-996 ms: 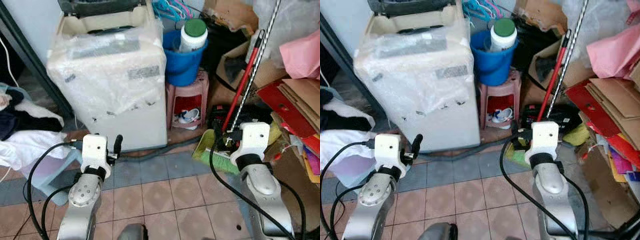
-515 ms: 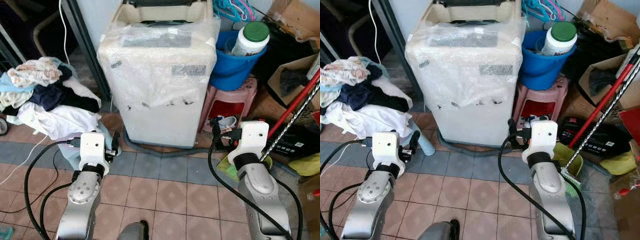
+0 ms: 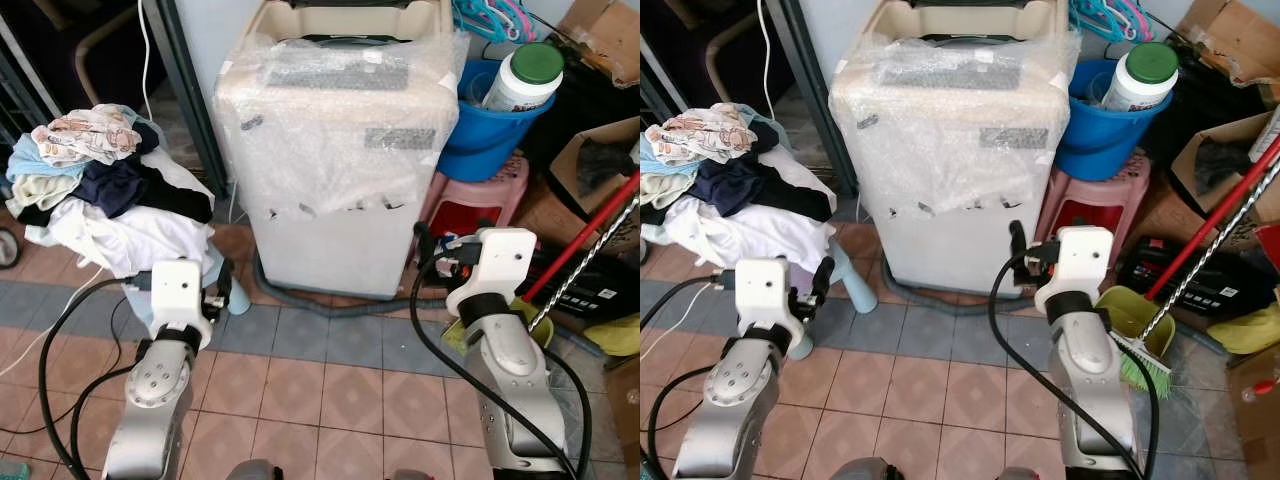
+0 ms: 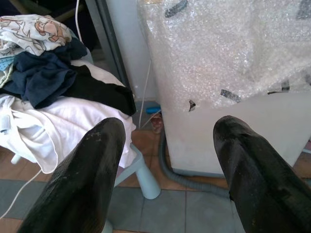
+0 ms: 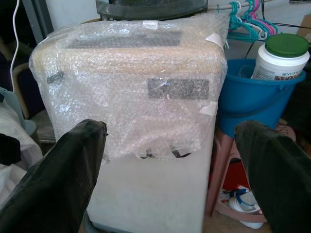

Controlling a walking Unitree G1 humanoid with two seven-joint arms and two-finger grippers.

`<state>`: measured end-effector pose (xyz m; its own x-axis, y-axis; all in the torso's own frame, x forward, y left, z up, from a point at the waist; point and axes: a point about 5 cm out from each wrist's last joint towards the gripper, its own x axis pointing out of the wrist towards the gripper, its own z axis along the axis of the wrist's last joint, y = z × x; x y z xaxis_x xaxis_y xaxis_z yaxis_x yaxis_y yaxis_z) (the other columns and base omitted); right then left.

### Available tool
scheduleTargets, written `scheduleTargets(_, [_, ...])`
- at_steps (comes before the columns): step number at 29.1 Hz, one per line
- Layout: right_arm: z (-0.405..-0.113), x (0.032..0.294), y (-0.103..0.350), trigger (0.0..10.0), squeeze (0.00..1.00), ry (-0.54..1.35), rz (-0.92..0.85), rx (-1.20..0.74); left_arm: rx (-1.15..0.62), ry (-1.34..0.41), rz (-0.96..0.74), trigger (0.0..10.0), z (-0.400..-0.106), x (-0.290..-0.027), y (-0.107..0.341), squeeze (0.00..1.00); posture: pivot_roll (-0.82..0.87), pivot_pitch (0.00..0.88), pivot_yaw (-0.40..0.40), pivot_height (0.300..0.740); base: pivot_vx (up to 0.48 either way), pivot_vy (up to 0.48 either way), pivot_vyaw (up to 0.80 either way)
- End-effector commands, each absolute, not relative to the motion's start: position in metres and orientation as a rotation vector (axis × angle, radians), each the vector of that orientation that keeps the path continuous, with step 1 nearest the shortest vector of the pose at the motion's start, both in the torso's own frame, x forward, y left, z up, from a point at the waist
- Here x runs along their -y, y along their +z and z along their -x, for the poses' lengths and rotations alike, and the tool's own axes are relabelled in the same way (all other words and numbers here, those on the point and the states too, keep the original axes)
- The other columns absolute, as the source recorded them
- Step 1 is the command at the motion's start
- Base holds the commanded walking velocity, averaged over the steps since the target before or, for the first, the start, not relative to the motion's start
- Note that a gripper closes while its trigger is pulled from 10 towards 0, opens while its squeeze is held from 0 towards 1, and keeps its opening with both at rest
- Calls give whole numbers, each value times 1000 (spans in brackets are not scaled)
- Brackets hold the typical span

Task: Clothes washing

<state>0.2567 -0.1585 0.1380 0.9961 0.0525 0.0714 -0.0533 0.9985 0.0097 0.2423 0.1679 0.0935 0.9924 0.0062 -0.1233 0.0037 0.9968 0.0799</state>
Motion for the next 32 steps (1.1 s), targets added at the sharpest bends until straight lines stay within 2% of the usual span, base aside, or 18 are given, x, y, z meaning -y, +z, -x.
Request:
scheduleTargets(1, [-256,164,136,10000,0,27,-20,60,-80,-7,-72,10000,-245,-164,100,0,-5,85,52,740,0,480,0])
scheduleTargets(5, [-254,157,137,10000,0,50,-18,64,-13,15,-135,10000,-250,-167,108,0,-11,85,51,740,0,480,0])
scheduleTargets(9, [-255,156,138,10000,0,60,-23,65,-14,-61,-102,10000,-254,-159,111,0,-12,82,45,740,0,0,0])
scheduleTargets(13, [-257,158,140,10000,0,65,-11,74,8,-66,-75,10000,-253,-155,113,0,-15,83,44,740,124,0,0])
scheduleTargets(32, [-261,158,142,10000,0,87,28,80,5,-86,-79,10000,-251,-151,106,0,-19,70,28,740,402,0,0])
